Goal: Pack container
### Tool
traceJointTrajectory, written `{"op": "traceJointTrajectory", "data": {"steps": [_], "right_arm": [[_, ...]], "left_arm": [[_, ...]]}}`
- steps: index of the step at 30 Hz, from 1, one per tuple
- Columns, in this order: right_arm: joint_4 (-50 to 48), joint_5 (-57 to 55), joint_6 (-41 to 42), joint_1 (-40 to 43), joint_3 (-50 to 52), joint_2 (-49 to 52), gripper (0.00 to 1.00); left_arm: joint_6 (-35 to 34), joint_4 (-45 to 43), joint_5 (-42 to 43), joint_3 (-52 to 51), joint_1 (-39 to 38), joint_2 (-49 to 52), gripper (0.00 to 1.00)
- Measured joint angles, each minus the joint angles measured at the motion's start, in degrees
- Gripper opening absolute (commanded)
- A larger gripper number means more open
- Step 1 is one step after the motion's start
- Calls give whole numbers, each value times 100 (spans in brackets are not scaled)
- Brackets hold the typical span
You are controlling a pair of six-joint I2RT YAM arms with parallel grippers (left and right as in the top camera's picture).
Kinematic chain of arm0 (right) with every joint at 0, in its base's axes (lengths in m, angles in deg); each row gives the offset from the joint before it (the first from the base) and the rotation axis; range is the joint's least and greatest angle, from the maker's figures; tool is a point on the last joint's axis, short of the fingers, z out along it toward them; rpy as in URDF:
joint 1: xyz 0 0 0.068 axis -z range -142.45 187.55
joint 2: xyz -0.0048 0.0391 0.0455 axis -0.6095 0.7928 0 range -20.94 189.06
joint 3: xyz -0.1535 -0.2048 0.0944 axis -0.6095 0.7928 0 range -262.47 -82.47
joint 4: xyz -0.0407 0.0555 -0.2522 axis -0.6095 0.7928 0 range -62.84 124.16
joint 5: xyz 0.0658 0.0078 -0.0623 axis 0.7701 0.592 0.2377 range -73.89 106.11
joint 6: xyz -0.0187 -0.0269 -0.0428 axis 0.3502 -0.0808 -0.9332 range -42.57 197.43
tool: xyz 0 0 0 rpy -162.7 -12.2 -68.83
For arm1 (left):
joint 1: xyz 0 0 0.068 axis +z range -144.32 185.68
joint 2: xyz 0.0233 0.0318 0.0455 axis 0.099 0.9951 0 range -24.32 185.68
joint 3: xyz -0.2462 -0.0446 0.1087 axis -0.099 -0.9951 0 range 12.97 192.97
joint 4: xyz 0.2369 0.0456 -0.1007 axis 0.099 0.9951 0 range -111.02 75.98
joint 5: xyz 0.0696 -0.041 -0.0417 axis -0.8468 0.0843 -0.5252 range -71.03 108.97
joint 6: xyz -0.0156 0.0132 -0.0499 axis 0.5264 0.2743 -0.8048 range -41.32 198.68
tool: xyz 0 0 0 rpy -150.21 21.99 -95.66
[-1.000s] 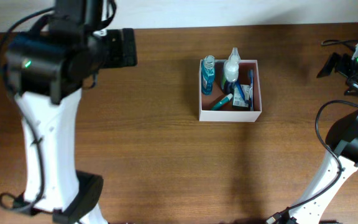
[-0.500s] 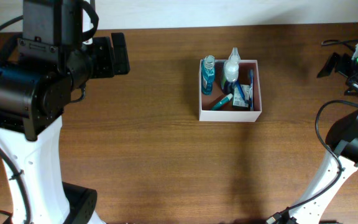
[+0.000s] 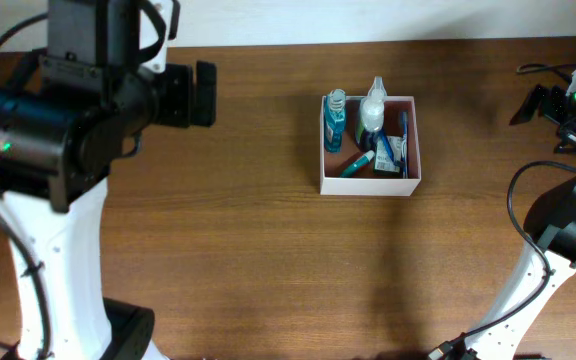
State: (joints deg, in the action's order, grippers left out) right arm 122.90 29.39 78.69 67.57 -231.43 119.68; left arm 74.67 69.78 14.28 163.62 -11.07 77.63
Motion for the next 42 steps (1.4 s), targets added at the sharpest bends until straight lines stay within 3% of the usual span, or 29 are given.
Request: {"op": "traceJointTrajectory", "data": {"steps": [8, 14, 20, 30, 42], "right_arm": [[0, -2, 0, 0, 0, 0, 99], [0, -22, -2, 0, 0, 0, 99], [0, -20, 0, 0, 0, 0, 99], [0, -20, -2, 0, 0, 0, 99], [0, -20, -2, 0, 0, 0, 99]], "left_arm": [[544, -3543, 361, -4190, 372, -1495, 99], [664, -5287, 848, -7313, 964, -3123, 99], [682, -6658, 1104, -9866, 1069, -4907, 99], [636, -8599, 1204, -12793, 1095, -7888, 100], [400, -9648, 1224, -14321, 1329, -9353, 100]]}}
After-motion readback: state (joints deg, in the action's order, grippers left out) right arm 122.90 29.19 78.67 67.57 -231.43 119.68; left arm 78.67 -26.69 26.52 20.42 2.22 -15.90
